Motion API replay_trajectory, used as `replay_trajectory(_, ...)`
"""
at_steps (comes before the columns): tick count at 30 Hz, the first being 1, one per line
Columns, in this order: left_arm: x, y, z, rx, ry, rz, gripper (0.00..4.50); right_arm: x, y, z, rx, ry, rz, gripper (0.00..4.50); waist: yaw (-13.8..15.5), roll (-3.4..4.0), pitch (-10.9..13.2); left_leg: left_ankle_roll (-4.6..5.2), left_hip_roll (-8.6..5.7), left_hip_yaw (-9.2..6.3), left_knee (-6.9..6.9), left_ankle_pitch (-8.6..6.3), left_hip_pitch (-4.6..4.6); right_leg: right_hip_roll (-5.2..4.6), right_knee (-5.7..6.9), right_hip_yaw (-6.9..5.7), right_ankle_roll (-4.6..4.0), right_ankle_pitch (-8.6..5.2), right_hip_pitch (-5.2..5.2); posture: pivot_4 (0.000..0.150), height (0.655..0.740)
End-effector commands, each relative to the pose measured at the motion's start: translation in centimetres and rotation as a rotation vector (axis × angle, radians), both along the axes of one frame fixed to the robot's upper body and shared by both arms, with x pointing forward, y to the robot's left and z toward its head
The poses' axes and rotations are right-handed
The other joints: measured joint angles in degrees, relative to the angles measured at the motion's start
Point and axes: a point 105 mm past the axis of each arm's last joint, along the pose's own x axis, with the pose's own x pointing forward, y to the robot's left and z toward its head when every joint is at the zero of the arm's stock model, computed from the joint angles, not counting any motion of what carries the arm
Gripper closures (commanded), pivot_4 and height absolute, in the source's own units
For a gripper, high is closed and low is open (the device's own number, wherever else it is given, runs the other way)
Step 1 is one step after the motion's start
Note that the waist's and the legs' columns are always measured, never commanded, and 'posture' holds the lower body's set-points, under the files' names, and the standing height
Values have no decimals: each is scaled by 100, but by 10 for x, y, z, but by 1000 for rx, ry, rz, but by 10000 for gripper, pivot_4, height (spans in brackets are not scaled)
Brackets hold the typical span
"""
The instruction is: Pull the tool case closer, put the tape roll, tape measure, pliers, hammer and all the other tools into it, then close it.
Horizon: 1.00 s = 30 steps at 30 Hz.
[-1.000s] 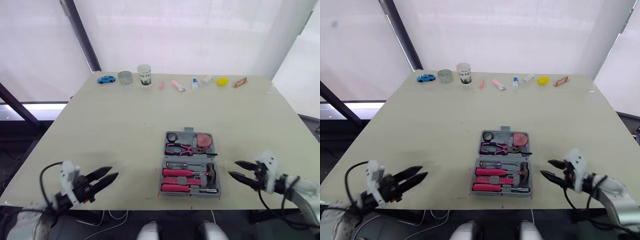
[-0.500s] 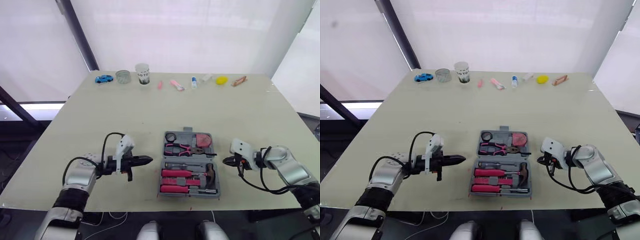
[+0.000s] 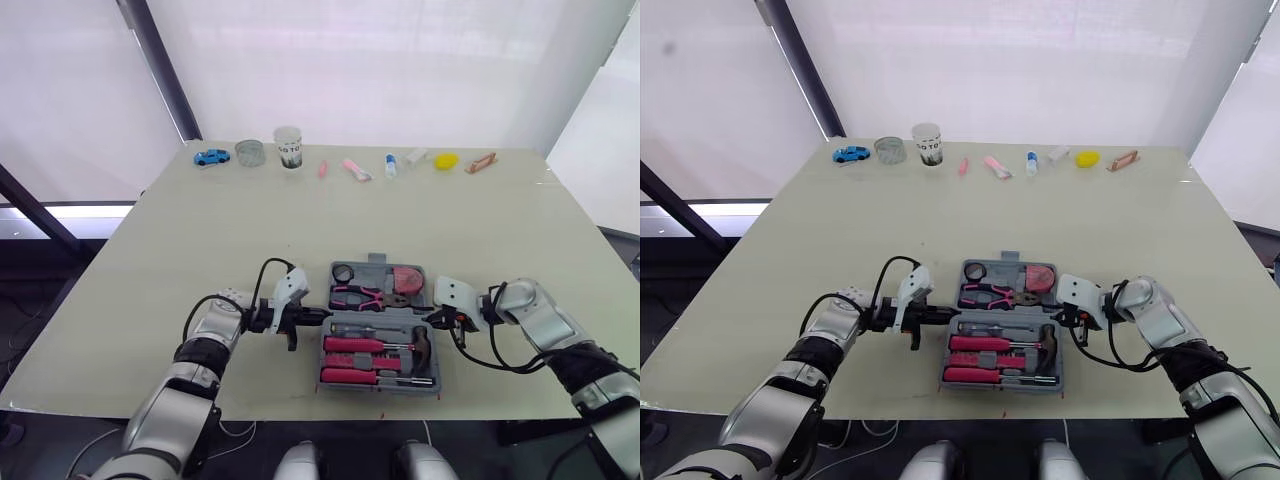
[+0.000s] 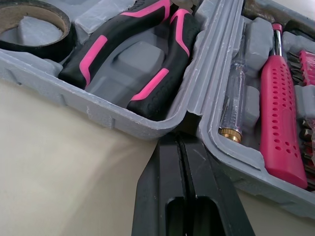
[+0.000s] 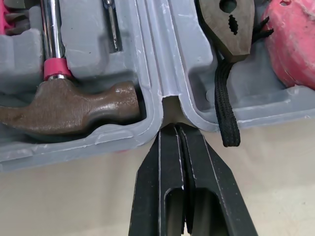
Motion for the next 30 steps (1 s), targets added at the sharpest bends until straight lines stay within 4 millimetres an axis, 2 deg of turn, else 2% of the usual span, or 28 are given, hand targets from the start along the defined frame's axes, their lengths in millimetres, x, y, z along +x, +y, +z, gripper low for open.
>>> replay_trajectory(1,0,-16,4,-11,-30,-70,45000,-1,12,7,16,-29,68,44781,3,0,0,0,0,0,1,0,0,0,0,0,0,0,0,1500,7400)
replay_trajectory(7,-10,-19,0,-18,-18,-108,45000,-13,11,4,14,-2,104,44781,18,0,0,0,0,-5,2,0,-6,0,-1,-5,0,0,0,1500,7400)
replay_trajectory(14,-26,-14,-8,-30,7,-110,45000,-29,14,-4,25,27,109,44781,14,2,-2,0,2,-16,2,0,-26,-1,-16,-17,1,-1,-8,1500,7400)
replay_trajectory(18,-34,-11,-12,-27,18,-104,45000,-30,14,-4,19,28,109,44781,3,2,-2,0,3,-16,1,0,-23,-1,-13,-18,1,-1,-8,1500,7400)
replay_trajectory(30,-43,-6,-14,-19,32,-78,45000,-33,16,-4,16,41,122,44781,3,3,-3,0,2,-15,3,0,-17,-1,-4,-17,0,-1,-7,1500,7400)
